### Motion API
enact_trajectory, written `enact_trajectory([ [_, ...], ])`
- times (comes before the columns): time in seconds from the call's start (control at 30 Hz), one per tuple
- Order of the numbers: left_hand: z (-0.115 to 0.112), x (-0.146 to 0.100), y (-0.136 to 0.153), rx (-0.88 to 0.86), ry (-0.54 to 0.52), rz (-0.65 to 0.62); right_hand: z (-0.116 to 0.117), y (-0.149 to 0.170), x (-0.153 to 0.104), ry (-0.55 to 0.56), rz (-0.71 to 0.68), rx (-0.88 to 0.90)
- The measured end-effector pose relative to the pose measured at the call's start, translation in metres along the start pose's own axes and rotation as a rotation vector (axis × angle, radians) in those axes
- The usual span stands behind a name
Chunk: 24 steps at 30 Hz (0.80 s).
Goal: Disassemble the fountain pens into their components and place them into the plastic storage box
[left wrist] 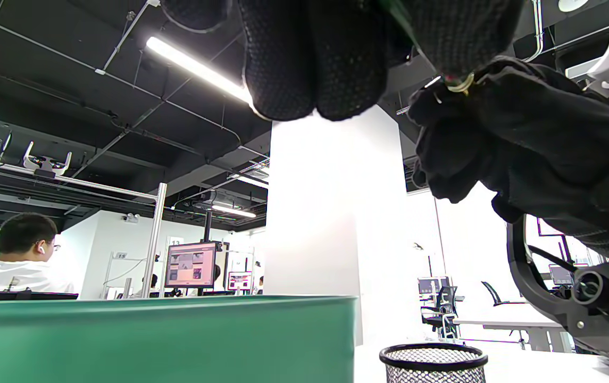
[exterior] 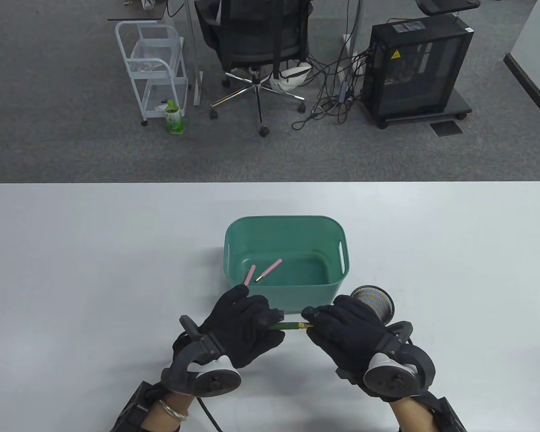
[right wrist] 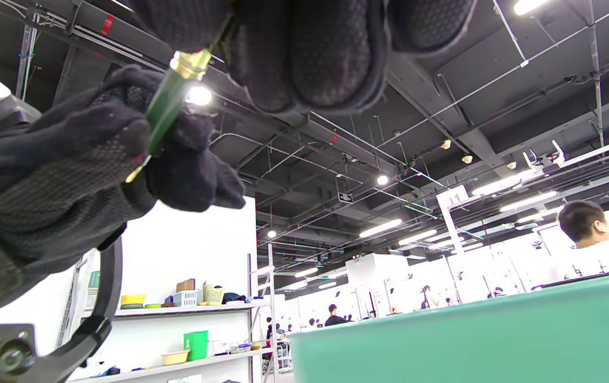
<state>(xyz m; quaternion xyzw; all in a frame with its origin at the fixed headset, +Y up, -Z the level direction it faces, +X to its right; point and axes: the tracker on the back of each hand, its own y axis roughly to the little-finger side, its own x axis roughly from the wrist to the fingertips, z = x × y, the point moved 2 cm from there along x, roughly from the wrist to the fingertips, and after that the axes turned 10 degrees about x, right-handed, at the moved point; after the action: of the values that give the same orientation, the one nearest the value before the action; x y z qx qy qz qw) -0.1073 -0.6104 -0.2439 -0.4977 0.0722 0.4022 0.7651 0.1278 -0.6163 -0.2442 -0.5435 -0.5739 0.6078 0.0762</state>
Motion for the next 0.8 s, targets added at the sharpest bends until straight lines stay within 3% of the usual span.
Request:
enact_trajectory([
  [0.8, 0.0007, -0.001, 0.0055, -0.034, -0.008, 0.013, -0.0015, 0.0017, -0.0002, 0.005, 0.011, 0.001],
])
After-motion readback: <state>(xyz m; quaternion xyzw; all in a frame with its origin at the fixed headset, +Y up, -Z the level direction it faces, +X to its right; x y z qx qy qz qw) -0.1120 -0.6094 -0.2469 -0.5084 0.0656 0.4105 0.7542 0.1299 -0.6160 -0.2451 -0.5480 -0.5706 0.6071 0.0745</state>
